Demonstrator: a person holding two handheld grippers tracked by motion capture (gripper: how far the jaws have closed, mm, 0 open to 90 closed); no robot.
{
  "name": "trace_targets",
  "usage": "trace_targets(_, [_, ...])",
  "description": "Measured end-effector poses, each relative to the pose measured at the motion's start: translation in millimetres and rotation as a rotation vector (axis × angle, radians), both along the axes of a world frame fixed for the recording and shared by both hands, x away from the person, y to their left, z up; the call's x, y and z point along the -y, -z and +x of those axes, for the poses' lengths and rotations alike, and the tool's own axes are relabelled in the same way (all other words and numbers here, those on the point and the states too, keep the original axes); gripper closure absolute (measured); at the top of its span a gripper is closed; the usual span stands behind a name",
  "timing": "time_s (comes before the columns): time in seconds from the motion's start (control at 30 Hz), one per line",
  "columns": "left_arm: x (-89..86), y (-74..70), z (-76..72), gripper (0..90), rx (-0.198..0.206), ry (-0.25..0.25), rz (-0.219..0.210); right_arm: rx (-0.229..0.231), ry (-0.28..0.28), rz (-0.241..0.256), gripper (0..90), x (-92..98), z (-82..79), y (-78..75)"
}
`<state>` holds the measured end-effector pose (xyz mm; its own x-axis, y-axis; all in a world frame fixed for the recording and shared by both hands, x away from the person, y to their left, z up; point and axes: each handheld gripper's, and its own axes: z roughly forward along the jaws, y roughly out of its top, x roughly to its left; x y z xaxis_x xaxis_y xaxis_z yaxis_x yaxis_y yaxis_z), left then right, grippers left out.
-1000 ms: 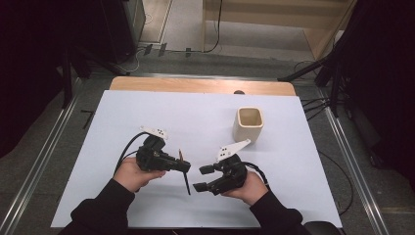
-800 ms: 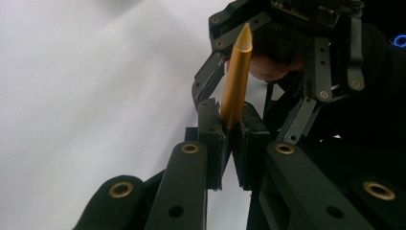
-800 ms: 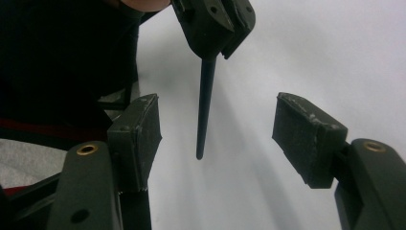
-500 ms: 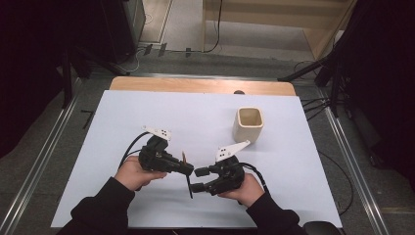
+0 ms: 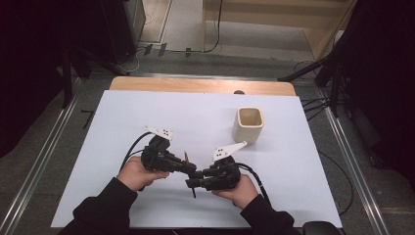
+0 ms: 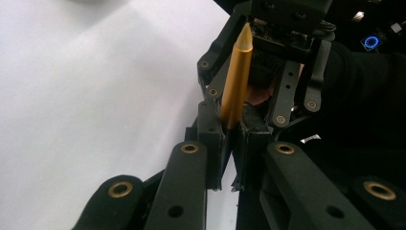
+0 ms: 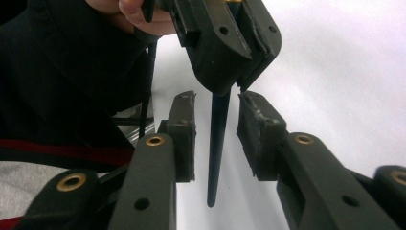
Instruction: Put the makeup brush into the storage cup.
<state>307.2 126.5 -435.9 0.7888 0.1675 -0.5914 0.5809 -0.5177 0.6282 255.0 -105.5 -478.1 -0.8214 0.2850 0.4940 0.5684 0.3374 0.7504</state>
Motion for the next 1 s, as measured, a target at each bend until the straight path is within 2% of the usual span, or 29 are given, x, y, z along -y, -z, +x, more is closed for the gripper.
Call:
trace_targets(0.17, [0.4,-0.7,-0.6,83.4,0.005,0.003,-0.011,-0.01,-0.004,-0.003,79.5,-0.3,-0.5,-0.2])
trace_targets(0.3, [1.0,-0.3,-1.0,83.4,0.008,0.006,-0.009,-0.015,-0.006,0.003,83.6,0.0,0.2,-0.5])
trace_targets(0.53, [0.7,-0.2,-1.3,83.0,0.018,0.003,-0.008,-0.037,0.0,-0.001,84.2,0.1,0.9,-0.8])
trace_targets(0.67, [0.7,-0.9,-2.0,81.6,0.041,-0.011,0.003,-0.041,0.008,-0.009,84.2,0.3,1.3,-0.8])
trace_targets(0.77, [-1.3,-2.4,-1.6,74.1,0.043,-0.018,-0.005,-0.041,0.014,-0.012,84.3,1.2,2.6,-0.3])
trace_targets(0.83, [-3.3,-3.3,-1.6,70.0,0.06,-0.028,-0.002,-0.051,0.021,-0.016,84.3,2.1,2.8,-0.8])
trace_targets(0.9, [-4.7,-3.5,-0.8,61.8,0.056,-0.042,0.003,-0.047,0.023,-0.016,84.2,2.8,3.5,-0.6])
trace_targets(1.0, [-6.8,-3.2,0.2,54.5,0.054,-0.047,-0.001,-0.061,0.034,-0.027,84.2,4.2,4.5,-0.3])
